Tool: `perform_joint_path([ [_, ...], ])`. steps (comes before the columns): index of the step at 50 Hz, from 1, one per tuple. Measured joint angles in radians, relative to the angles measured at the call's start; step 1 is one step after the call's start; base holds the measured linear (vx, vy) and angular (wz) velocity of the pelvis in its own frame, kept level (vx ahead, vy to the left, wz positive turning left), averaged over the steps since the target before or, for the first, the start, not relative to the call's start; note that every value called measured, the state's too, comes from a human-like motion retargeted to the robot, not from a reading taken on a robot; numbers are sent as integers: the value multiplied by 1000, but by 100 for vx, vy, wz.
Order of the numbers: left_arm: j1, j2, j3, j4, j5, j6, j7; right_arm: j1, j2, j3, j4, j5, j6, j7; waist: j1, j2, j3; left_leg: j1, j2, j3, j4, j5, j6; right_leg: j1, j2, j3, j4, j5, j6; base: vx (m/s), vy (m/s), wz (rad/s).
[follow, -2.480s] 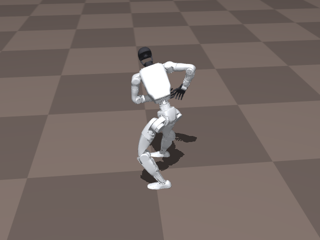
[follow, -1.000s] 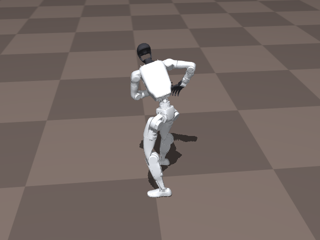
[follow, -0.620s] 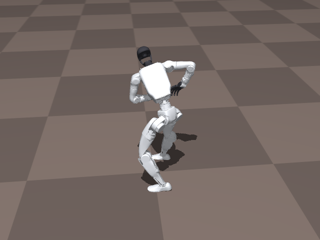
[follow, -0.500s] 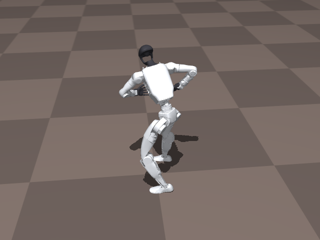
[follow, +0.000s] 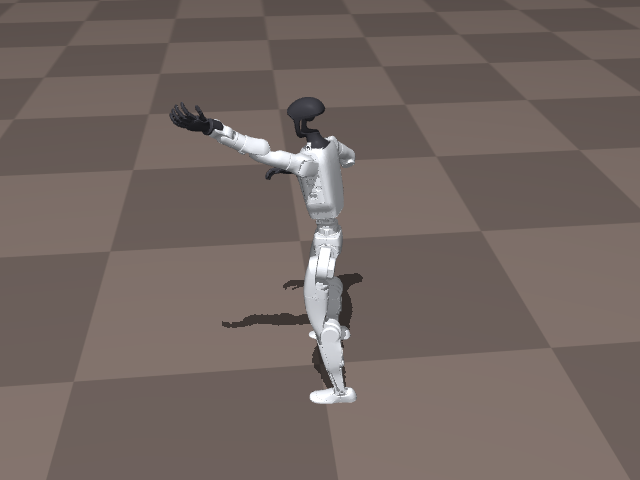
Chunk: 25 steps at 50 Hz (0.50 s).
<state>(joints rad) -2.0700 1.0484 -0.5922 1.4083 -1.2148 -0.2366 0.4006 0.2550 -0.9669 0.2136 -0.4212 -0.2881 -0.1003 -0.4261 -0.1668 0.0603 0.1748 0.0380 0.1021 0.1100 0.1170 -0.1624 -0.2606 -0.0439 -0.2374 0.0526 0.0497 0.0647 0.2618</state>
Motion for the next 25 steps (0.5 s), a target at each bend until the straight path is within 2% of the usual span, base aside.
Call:
perform_joint_path([
  [8, 157, -49, -18, -137, -37, -34, 7, -42, -4, 14, 7, 22, 1, -9, 14, -37, -28, 44, -14, -84, -114, 53, 2, 20, -32, -76, 62, -49, 0, 0, -3, 61],
  [18, 309, -107, 59, -394, -109, -71, -47, -38, 4, 43, 31, -10, 12, 16, -47, -59, 6, 53, -31, -85, -124, 63, 16, 12, -54, -60, 92, -79, 0, -4, -3, 1],
  [22, 337, -126, 4, -507, -88, -76, -73, -1, 11, 26, 41, -5, 10, 10, -83, -44, 16, 65, -13, -52, -151, 76, 14, -15, -30, -24, 94, -77, 0, -4, -9, -43],
  [25, 368, -137, -79, -605, 26, -73, -87, 29, 15, 8, 47, 3, 3, 12, -107, -28, 22, 76, 3, -13, -178, 88, 11, -42, -6, 15, 88, -68, 0, -3, -9, -68],
])
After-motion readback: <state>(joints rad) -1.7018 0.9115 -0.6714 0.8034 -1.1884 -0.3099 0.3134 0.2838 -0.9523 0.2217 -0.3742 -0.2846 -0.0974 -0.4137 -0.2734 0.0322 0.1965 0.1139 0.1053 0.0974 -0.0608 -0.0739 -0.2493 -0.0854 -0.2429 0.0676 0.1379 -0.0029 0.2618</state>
